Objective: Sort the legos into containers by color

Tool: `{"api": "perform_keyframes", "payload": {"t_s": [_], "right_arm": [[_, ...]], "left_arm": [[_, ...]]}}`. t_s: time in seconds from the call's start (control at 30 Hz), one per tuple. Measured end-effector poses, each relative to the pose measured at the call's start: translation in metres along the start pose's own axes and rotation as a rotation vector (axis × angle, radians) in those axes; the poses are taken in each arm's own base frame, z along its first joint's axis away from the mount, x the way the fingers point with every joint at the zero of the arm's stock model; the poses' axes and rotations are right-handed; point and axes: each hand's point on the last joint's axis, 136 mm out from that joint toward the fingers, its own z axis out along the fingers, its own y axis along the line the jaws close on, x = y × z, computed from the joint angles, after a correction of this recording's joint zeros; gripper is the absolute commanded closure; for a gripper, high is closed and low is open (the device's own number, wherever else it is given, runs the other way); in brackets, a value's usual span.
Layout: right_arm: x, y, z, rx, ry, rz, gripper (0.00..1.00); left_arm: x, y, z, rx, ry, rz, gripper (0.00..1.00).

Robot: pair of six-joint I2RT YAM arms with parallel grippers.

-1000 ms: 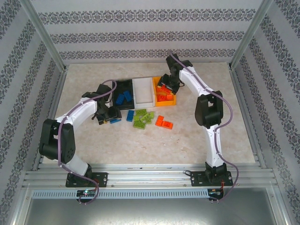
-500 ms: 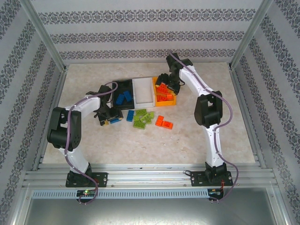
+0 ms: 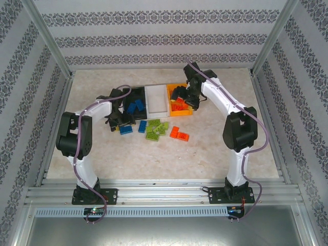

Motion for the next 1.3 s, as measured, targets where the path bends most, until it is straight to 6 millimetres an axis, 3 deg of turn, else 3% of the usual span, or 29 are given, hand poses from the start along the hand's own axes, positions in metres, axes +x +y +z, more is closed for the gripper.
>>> {"api": "perform_keyframes", "payload": {"t_s": [0.27, 0.5, 0.83, 1.3], "right_arm": [[0.023, 0.002, 0.011, -0.009, 0.047, -0.024, 0.13], [0.03, 0.01, 0.015, -0.031, 0.058, -0.054, 0.13], [0.042, 0.004, 0.025, -0.017, 0.089, -0.059, 0.13], [0.049, 0.004, 0.016, -0.034, 0.072, -0.07, 0.13]], "left_arm": [[-0.002, 0.002, 0.002, -0.031, -0.019, 0.024, 0.29], [-0.002, -0.002, 0.006, -0.051, -0.054, 0.054, 0.28], [0.007, -0.009, 0.01, -0.051, -0.08, 0.096, 0.32], [0.025, -0.008, 0.005, -0.034, -0.056, 0.102, 0.36]]}}
